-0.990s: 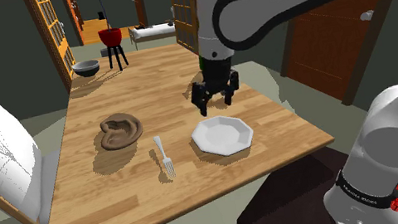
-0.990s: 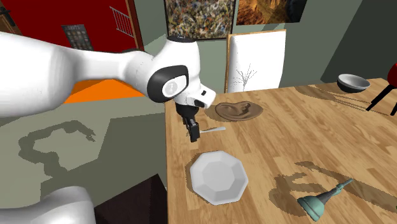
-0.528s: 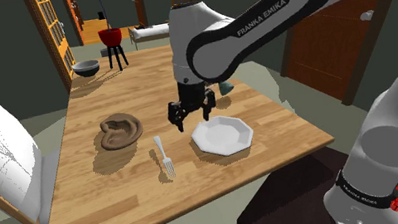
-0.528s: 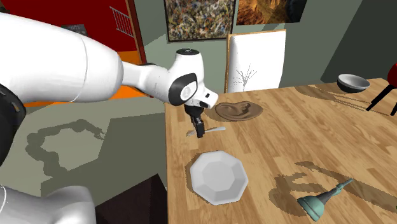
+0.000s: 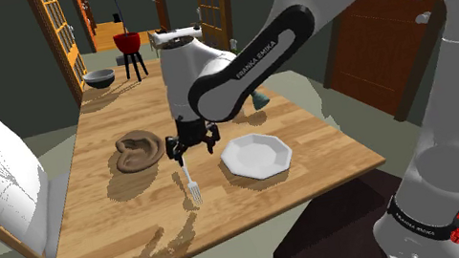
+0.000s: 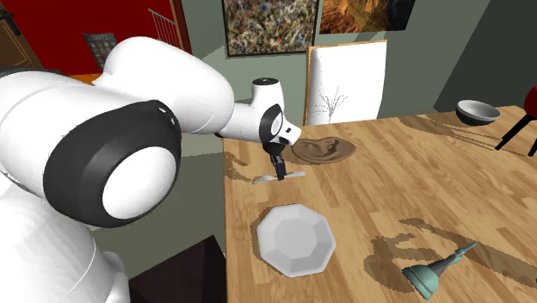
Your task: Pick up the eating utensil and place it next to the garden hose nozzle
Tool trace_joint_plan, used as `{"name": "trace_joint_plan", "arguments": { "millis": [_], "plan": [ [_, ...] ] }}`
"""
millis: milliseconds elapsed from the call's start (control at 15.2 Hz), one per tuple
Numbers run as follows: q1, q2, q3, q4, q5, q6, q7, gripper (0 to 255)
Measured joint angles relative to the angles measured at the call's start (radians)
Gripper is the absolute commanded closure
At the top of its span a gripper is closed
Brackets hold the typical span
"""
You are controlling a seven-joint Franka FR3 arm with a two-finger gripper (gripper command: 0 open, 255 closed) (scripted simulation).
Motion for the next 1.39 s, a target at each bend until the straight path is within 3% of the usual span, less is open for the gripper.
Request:
{"name": "trace_joint_plan", "arguments": {
  "millis": [198,396,726,1188,1254,1386],
  "plan": [
    [0.042,0.128,-0.027,0.097,-0.105,0.013,0.097,0],
    [0.062,0.180,-0.046,0.118,-0.149,0.037,0.136,0],
    [0.075,0.235,-0.069,0.124,-0.191,0.079,0.161,0],
    [0.078,0.245,-0.073,0.129,-0.197,0.083,0.166,0],
    [0.078,0.245,-0.073,0.129,-0.197,0.083,0.166,255],
    [0.078,0.245,-0.073,0.129,-0.197,0.084,0.166,255]
  ]
}}
